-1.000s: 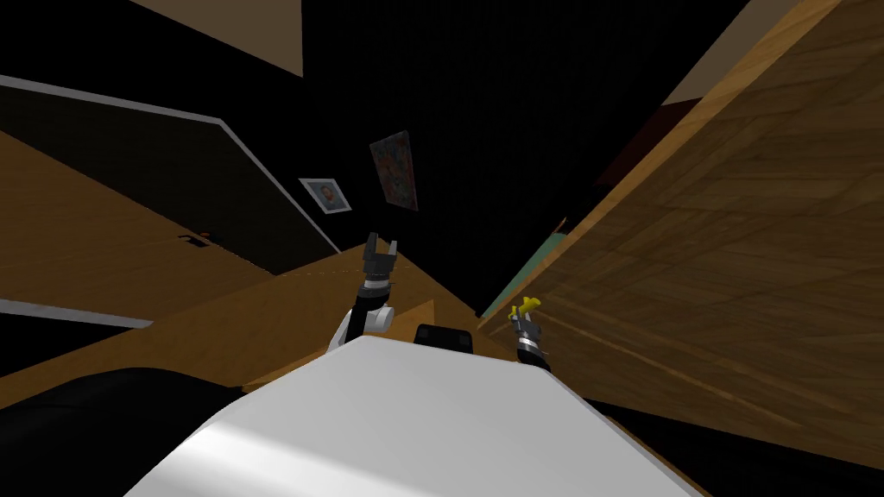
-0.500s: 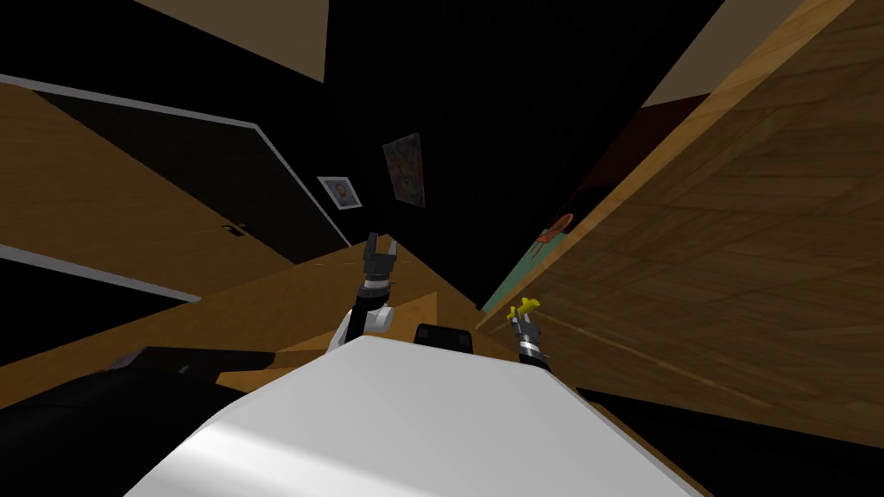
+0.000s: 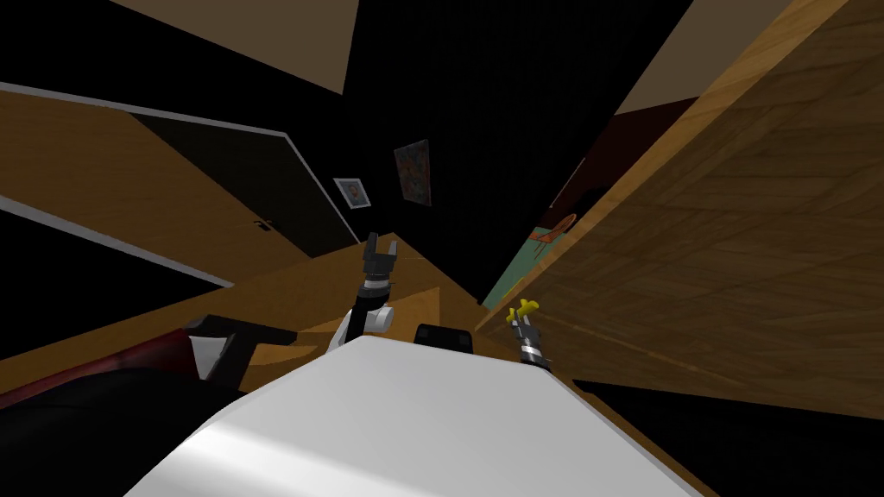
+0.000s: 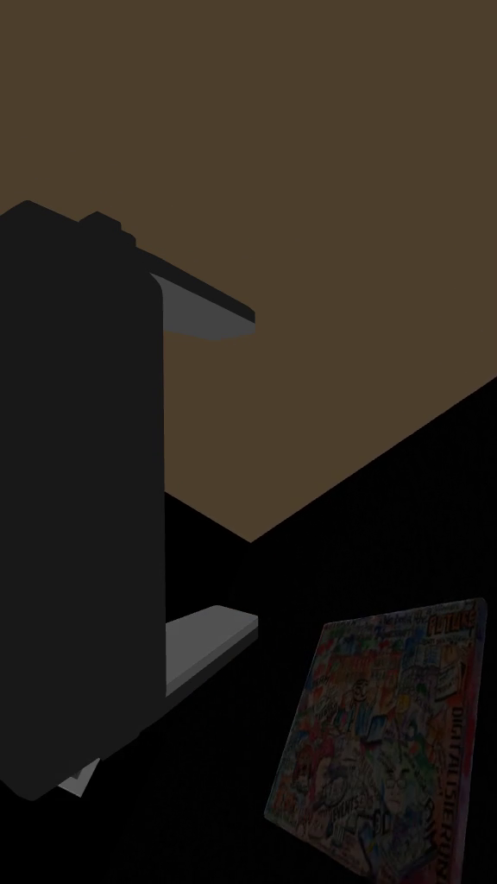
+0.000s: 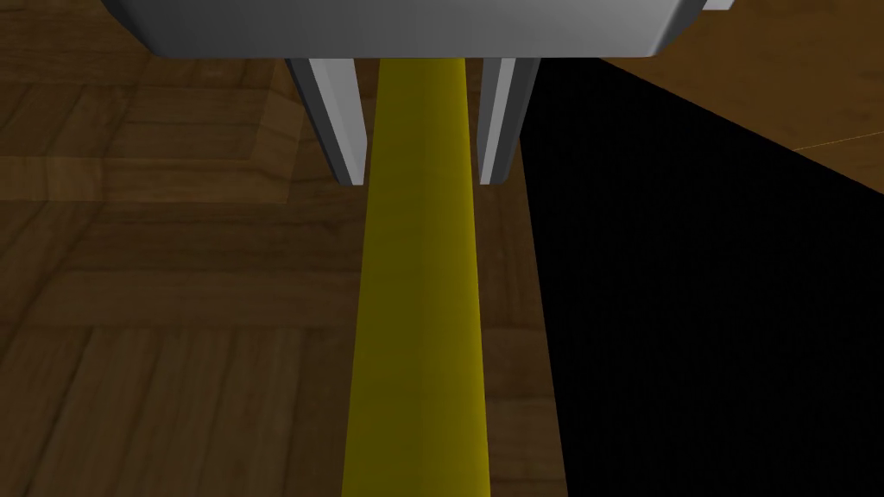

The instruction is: Pull the door open

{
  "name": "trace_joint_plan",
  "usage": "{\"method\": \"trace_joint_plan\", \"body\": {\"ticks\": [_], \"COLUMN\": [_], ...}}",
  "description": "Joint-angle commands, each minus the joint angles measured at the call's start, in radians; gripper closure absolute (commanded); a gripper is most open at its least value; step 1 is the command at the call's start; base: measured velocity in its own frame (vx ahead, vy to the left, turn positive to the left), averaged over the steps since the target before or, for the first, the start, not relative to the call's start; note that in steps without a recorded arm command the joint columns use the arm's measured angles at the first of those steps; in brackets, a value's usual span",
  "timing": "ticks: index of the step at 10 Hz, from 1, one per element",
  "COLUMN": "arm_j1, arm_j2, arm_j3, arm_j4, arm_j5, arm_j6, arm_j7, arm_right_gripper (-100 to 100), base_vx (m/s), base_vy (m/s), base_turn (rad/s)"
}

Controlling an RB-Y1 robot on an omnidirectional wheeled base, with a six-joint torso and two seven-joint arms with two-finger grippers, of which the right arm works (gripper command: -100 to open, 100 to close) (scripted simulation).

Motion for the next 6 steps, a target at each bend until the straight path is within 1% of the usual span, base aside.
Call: {"method": "trace_joint_plan", "body": {"ticks": [1, 3, 5, 6], "arm_j1": [0.006, 0.017, 0.032, 0.037], "arm_j2": [-0.011, -0.026, -0.048, -0.055], "arm_j3": [0.017, 0.036, 0.061, 0.07], "arm_j4": [0.006, 0.01, 0.016, 0.018], "arm_j5": [0.008, 0.017, 0.029, 0.033], "arm_j6": [-0.021, -0.042, -0.072, -0.082], "arm_j7": [-0.017, -0.035, -0.059, -0.068], "arm_right_gripper": [100, 100, 100, 100], "base_vx": [-0.239, -0.233, -0.269, -0.252], "base_vy": [-0.007, -0.042, -0.048, -0.036], "base_turn": [0.138, 0.118, 0.16, 0.152]}}
